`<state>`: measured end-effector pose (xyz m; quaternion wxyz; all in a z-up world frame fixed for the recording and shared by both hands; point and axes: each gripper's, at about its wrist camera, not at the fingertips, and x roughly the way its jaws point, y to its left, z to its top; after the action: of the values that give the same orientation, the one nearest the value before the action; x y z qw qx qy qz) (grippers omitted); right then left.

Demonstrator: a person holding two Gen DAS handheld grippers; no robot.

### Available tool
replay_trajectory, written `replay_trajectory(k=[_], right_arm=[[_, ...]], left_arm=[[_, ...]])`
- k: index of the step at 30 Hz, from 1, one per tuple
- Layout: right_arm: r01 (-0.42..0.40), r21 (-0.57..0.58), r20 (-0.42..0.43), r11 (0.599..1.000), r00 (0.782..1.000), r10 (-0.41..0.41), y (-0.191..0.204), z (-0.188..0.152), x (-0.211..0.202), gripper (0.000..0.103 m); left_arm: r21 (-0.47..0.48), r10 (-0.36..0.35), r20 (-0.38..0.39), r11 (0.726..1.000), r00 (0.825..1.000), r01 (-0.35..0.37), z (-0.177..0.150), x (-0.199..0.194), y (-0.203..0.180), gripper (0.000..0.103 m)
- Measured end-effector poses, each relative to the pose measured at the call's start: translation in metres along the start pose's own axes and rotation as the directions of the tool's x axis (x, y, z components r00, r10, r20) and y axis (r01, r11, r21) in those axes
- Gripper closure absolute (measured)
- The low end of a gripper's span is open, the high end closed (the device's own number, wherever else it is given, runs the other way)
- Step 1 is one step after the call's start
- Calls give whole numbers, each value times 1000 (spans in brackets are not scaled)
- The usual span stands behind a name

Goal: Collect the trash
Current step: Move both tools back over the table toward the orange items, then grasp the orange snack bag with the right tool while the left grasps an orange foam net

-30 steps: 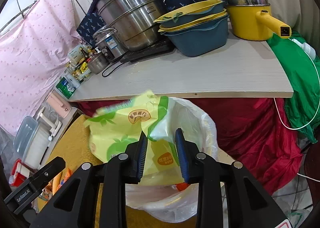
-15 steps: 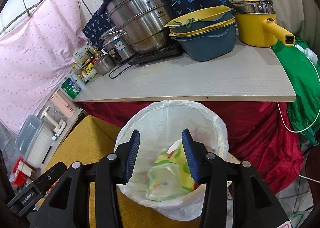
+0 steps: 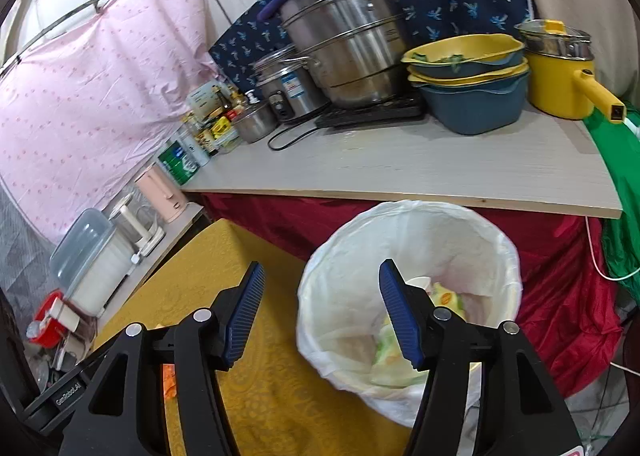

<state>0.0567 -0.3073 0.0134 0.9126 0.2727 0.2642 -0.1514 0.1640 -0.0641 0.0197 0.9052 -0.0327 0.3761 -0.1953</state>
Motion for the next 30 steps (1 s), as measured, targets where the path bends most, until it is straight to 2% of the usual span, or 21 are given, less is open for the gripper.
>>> replay_trajectory(k=[8, 14, 22, 30], right_arm=[[-71, -56, -51, 996, 996, 68, 55, -21, 9, 44], [-120, -97, -112, 988, 988, 108, 94, -48, 21, 43], [-153, -114, -203, 982, 971, 128, 134, -90, 44, 43], [-153, -124, -277, 980, 954, 113, 166, -124, 78, 42]], left_arm=[[-65, 82, 29, 995, 996, -80, 0, -27, 65, 20], [-114, 178, 41, 978, 983, -172, -4, -45, 122, 17], [-240, 289, 23, 931, 957, -275, -7, -61, 209, 14], [-332, 323, -17, 891, 946, -310, -6, -57, 267, 14]])
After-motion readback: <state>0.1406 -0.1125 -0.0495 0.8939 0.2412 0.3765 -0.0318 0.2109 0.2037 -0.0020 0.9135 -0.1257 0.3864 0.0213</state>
